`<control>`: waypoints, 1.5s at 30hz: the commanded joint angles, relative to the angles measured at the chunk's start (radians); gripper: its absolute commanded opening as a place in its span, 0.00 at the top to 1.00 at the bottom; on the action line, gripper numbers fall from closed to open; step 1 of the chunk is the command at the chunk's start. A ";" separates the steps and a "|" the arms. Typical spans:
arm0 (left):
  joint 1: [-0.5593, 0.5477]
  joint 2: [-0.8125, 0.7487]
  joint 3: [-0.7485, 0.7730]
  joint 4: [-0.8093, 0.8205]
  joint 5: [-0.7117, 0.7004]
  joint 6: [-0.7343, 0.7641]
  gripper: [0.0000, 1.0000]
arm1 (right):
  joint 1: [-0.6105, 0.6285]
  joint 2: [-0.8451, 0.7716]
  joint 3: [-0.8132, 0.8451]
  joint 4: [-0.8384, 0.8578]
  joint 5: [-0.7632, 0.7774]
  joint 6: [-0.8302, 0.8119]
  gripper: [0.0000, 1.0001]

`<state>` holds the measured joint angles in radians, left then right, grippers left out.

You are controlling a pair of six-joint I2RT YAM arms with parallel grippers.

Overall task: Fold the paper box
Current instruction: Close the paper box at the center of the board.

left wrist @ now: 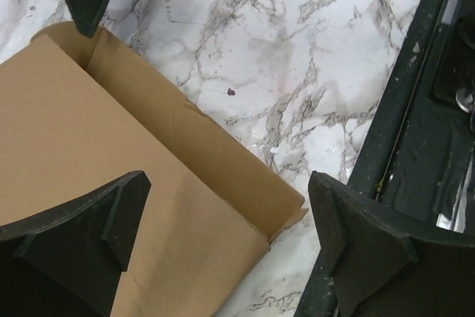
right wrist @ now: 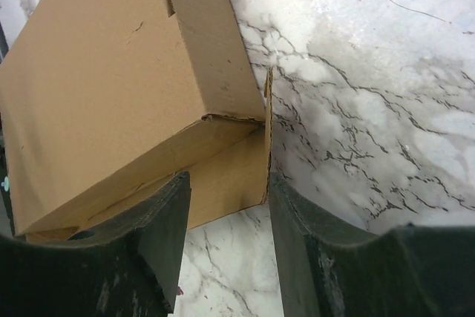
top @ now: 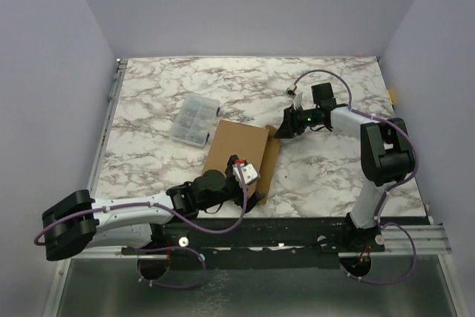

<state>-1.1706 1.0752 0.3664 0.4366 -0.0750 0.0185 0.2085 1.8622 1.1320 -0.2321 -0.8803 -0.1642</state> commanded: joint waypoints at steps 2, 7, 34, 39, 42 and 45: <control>0.026 -0.011 0.130 -0.225 -0.230 -0.164 0.01 | 0.003 -0.021 -0.017 -0.032 -0.077 -0.059 0.49; 0.143 0.135 0.340 -0.368 -0.178 -0.110 0.01 | 0.000 -0.016 -0.024 -0.012 -0.070 -0.103 0.51; 0.280 0.641 0.661 -0.426 -0.144 0.036 0.20 | -0.040 0.221 0.171 0.025 -0.249 -0.035 0.75; 0.280 0.628 0.634 -0.421 -0.120 0.016 0.25 | -0.040 0.164 0.102 0.070 -0.256 -0.029 0.84; 0.280 0.605 0.602 -0.413 -0.106 0.014 0.25 | -0.040 0.133 0.072 0.094 -0.235 -0.039 0.87; 0.281 0.577 0.562 -0.399 -0.100 0.005 0.25 | -0.040 0.120 0.052 0.097 -0.212 -0.068 0.93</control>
<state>-0.8959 1.6920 0.9920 0.0471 -0.2028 0.0525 0.1699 2.0342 1.2133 -0.1707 -1.0931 -0.2028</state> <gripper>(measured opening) 0.749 0.095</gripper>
